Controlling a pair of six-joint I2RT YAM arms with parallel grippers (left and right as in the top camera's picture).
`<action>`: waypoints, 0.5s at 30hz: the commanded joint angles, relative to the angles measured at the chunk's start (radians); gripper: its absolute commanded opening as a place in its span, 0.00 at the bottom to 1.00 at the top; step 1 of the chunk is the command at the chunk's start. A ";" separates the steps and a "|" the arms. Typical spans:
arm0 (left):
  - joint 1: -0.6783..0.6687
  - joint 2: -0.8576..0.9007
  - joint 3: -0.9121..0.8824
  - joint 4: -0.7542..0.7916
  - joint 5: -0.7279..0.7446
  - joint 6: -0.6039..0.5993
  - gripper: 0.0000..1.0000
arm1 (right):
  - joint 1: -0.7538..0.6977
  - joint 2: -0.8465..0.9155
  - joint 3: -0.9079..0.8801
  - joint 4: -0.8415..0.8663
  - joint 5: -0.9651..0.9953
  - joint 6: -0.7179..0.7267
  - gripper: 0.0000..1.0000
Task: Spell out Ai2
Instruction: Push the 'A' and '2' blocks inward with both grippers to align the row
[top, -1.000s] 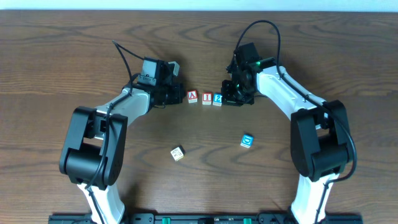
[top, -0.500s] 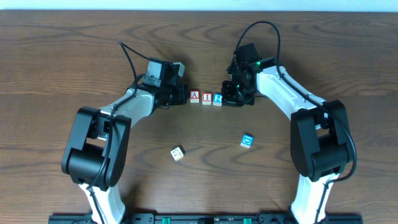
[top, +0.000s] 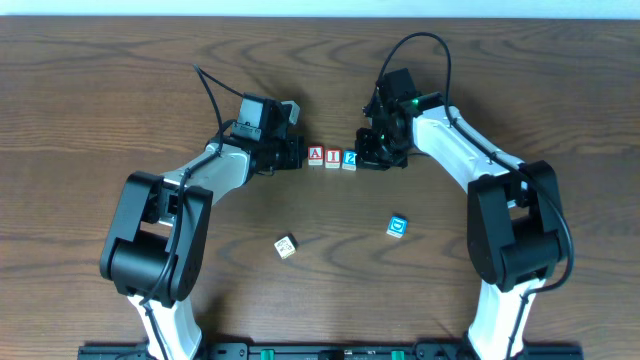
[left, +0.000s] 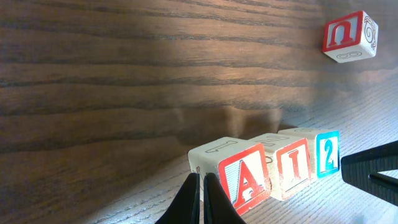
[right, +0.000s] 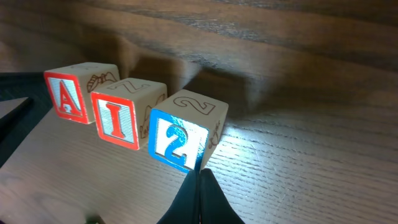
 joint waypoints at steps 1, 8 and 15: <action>0.000 0.018 0.019 0.003 0.018 -0.011 0.05 | -0.002 0.005 0.008 0.005 -0.023 0.003 0.01; 0.000 0.018 0.019 0.008 0.034 -0.011 0.06 | 0.008 0.005 0.008 0.013 -0.023 0.002 0.01; 0.000 0.018 0.019 0.008 0.034 -0.011 0.06 | -0.013 0.003 0.014 0.016 -0.021 0.002 0.01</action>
